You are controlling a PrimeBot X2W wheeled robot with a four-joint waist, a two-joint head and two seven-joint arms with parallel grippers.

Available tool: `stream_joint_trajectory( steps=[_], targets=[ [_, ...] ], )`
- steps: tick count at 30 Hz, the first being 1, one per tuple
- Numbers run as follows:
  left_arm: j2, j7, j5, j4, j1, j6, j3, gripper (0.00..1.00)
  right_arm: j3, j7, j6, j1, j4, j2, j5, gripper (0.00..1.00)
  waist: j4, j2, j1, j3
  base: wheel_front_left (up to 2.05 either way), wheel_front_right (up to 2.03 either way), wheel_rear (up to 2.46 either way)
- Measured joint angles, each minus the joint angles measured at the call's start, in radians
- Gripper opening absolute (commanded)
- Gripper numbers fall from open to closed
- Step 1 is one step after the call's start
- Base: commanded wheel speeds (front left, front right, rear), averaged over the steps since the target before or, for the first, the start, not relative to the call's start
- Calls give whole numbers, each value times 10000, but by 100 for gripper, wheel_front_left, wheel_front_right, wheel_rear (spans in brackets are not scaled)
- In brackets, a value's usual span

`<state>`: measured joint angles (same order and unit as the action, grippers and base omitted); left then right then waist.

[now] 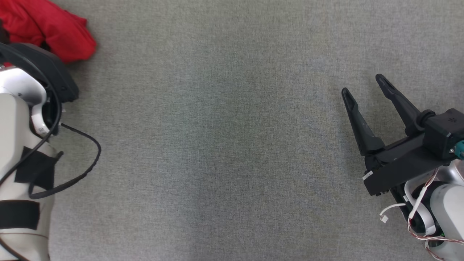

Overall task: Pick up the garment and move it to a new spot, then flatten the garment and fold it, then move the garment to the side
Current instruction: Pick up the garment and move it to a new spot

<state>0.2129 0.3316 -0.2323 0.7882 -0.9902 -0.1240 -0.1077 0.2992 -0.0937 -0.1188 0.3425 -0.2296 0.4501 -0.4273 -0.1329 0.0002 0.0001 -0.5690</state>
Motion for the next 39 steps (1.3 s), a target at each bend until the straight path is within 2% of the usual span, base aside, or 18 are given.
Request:
stream_joint_trajectory(
  steps=[8,15,22,23,24,25,26,29,30,33,39],
  targets=[
    [-481,-840,27,416,2,0,412,0,42,230,0,235,713,-284,-10,100,-139,0,0,636,0,0,0],
    [-694,-1831,213,-82,-79,25,-31,0,48,600,15,392,1335,-629,-130,100,-230,-1,-1,1512,0,0,0],
    [-1361,-2336,502,-646,-355,740,-1034,0,65,959,59,399,2008,-968,-357,100,-237,-2,-1,2498,0,0,0],
    [-1361,-2336,502,-646,-355,740,-1034,0,65,959,59,399,2008,-968,-357,100,-237,-2,-1,2498,0,0,0],
    [-1461,-2437,560,-759,-353,1011,-1300,0,121,1087,79,401,2192,-1101,-389,100,-210,-2,-2,2787,0,0,0],
    [-1461,-2437,560,-759,-353,1011,-1300,0,121,1087,79,401,2192,-1101,-389,100,-210,-2,-2,2787,0,0,0],
    [-1546,-2481,727,-951,-332,1250,-1611,0,182,1151,132,399,2374,-1218,-399,100,-163,-2,-2,3073,0,0,0],
    [-1739,-2585,736,-1191,-75,1638,-2017,0,255,1306,136,378,2694,-1390,-481,100,-56,-4,-3,3504,0,0,0],
    [-1739,-2585,736,-1191,-75,1638,-2017,0,255,1306,136,378,2694,-1390,-481,100,-56,-4,-3,3504,0,0,0],
    [-1877,-2658,642,-1363,468,2105,-2621,0,460,1442,209,337,3068,-1664,-568,100,169,-4,-3,4067,0,0,0],
    [-1870,-2913,25,-1565,1085,2226,-3306,0,861,1567,324,12,3670,-2065,-654,100,853,-4,-3,4955,0,0,0]
  ],
)
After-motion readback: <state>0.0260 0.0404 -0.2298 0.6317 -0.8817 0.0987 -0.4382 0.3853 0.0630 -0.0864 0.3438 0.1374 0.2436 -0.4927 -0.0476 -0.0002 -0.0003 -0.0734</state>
